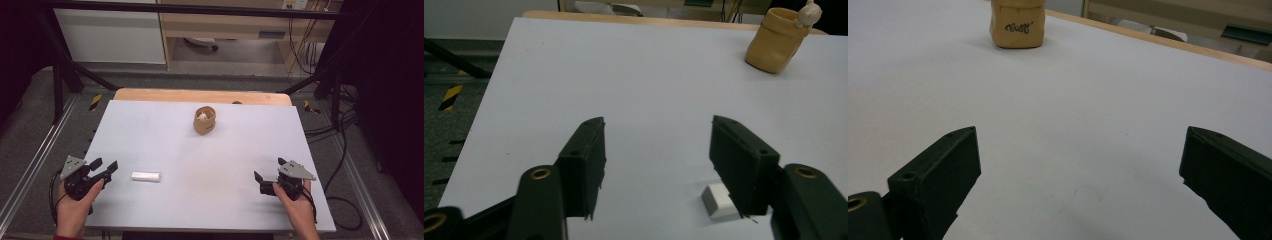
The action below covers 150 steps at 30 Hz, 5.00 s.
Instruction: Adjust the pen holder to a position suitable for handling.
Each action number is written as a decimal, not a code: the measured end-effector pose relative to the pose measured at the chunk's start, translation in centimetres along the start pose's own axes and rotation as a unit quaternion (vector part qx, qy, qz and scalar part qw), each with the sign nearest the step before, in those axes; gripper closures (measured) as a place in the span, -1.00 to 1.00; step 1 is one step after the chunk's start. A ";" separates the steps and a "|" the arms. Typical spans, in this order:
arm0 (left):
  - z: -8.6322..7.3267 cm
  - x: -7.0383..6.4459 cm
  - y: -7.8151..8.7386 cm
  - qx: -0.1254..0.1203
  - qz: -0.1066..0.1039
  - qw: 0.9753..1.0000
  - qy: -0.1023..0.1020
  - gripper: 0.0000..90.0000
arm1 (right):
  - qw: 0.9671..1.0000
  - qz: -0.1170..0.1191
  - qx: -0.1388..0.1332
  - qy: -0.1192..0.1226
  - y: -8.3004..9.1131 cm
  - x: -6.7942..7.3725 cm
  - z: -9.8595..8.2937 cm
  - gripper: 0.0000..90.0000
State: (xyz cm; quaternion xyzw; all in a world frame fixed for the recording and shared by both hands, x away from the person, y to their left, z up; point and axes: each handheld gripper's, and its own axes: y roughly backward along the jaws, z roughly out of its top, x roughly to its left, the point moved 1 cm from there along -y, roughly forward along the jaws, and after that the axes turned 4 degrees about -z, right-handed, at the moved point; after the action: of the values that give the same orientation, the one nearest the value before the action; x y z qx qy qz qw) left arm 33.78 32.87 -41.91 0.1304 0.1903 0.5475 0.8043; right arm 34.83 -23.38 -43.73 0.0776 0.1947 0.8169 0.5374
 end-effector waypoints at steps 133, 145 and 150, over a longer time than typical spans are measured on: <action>0.2 -9.1 -5.5 0.057 -0.080 0.988 -0.116 -0.33 | 0.990 0.075 0.104 0.051 0.4 6.1 2.0 -0.90; 0.0 -5.9 -3.0 0.028 -0.052 0.996 -0.072 -0.80 | 0.964 0.148 0.185 0.122 -0.7 9.6 4.5 -0.87; -0.1 -5.9 -3.5 0.034 -0.046 0.995 -0.076 -0.81 | 0.950 0.167 0.217 0.152 -1.6 11.1 5.1 -0.87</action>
State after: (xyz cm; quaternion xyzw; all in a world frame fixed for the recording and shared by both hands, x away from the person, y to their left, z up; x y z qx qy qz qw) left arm 34.71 26.14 -42.48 0.1903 0.1529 0.4915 0.8360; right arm 33.36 -11.55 -40.68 0.0990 0.4311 0.8350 0.3272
